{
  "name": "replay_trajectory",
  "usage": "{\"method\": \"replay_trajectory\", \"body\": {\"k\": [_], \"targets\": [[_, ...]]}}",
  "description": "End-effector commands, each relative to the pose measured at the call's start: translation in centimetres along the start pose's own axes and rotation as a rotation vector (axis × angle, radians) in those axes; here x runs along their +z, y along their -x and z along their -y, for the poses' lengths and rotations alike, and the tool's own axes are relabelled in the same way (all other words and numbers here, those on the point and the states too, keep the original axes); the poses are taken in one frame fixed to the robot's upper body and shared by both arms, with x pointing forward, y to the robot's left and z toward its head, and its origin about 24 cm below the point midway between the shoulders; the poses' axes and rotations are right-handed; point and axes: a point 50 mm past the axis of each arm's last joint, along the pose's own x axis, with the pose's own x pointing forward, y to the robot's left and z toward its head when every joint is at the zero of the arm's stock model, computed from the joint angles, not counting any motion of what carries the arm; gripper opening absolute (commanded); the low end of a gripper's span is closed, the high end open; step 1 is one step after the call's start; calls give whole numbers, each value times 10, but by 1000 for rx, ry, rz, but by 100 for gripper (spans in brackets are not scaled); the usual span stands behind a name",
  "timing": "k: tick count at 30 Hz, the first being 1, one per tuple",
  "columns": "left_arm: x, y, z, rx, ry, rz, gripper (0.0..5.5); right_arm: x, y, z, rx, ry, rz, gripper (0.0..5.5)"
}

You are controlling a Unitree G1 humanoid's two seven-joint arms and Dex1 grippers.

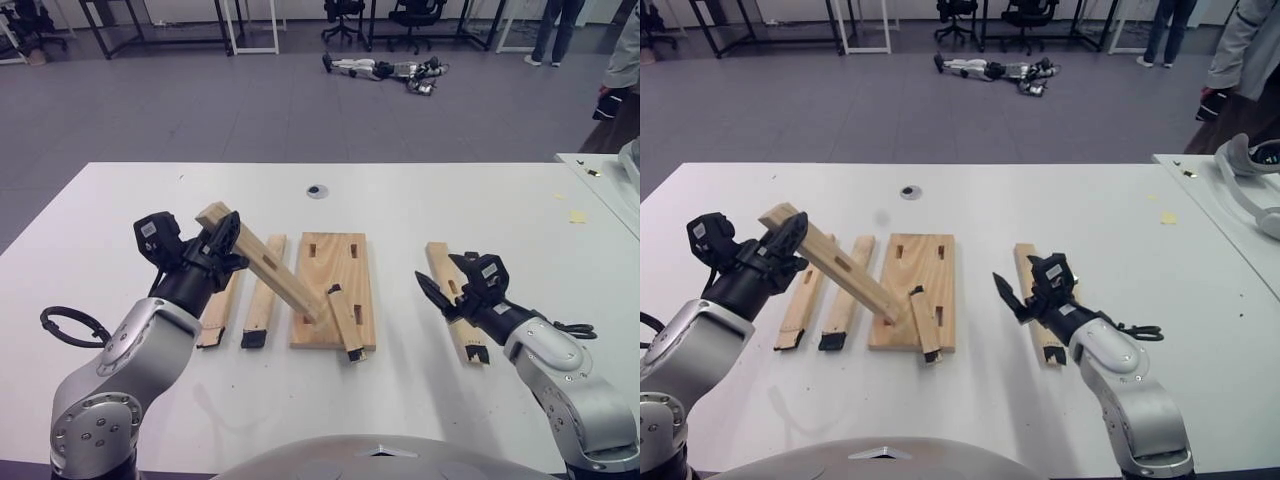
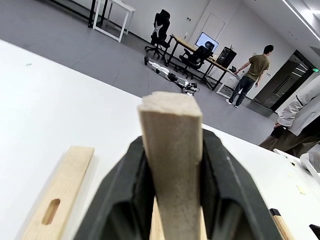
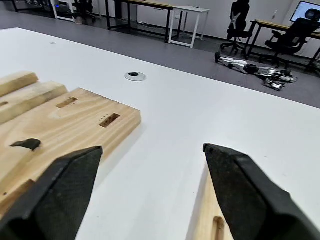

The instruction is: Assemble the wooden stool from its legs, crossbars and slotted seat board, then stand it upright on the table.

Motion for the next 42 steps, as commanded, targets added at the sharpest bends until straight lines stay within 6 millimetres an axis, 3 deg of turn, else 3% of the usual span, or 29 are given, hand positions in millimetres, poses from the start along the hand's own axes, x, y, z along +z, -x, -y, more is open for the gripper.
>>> {"method": "replay_trajectory", "body": {"k": [1,5,10,23,29,42], "targets": [[0,0,0,13,-148,-16,101,18,-11,-22,155,-43,78,377],[-4,6,3,23,-187,-41,101,27,-22,-31,182,-43,90,377],[-10,19,12,61,-129,-61,101,35,-25,-28,140,-38,83,377],[15,15,20,113,-42,31,101,31,-31,-24,118,-14,52,377],[7,15,10,138,134,-16,101,26,-32,-25,120,-22,46,377],[-13,24,11,216,-3,-43,101,30,-27,-21,142,-3,27,377]]}}
